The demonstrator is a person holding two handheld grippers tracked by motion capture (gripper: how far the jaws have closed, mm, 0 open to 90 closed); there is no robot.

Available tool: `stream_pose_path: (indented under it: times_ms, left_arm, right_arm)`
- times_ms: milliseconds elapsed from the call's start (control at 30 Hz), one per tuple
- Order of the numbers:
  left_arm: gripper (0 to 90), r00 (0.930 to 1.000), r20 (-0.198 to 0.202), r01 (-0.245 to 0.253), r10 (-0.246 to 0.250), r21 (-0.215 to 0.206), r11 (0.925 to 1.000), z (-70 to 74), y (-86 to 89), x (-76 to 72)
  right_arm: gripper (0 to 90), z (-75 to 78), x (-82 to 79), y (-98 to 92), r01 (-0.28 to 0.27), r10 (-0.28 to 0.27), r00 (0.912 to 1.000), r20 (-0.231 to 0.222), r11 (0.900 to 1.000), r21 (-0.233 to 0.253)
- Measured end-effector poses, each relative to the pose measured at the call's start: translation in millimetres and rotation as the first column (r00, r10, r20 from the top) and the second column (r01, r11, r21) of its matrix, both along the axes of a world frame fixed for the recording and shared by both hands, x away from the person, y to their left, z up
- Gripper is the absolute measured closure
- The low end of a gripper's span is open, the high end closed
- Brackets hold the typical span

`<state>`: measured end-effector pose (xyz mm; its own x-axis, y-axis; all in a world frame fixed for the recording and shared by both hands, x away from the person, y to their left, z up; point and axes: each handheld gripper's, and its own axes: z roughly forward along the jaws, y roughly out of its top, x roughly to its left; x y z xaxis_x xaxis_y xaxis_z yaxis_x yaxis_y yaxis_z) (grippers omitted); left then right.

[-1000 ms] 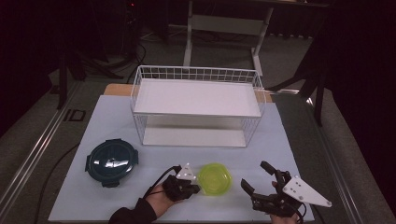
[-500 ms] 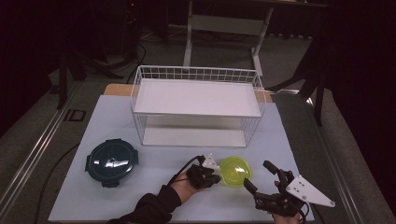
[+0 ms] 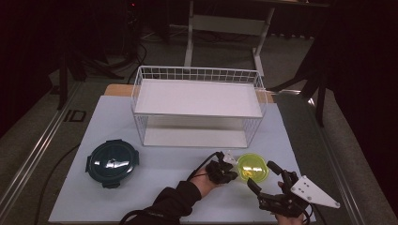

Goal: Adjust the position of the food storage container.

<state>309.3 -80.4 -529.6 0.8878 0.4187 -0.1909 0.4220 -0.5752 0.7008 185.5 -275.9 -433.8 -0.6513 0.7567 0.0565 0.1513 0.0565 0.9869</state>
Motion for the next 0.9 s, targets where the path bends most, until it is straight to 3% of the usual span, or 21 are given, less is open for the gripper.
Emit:
stream_pose_path:
  times_ms: [267,433,567,900]
  left_arm:
    - [89.6,0.9999,-0.008,0.013,-0.013,-0.008,0.9999,-2.6,-20.6,6.2]
    - [89.6,0.9999,0.002,0.013,-0.013,-0.002,0.9999,-2.4,-23.7,8.5]
    - [89.6,0.9999,0.008,0.006,-0.006,-0.002,1.0,0.0,-10.7,7.2]
    - [89.6,0.9996,0.026,-0.013,0.015,-0.075,0.9971,25.1,35.1,-3.7]
  right_arm:
    - [12.1,-2.3,1.2,1.1,-0.005,0.005,0.9999,-0.01,1.0,-0.002]
    - [12.1,-2.9,1.3,1.2,-0.007,0.007,0.9999,-0.012,1.0,-0.003]
    - [12.1,-2.8,1.1,0.8,-0.008,0.008,0.9999,-0.011,1.0,-0.003]
    - [12.1,-4.0,2.1,2.3,-0.006,0.005,0.9998,-0.019,1.0,-0.006]
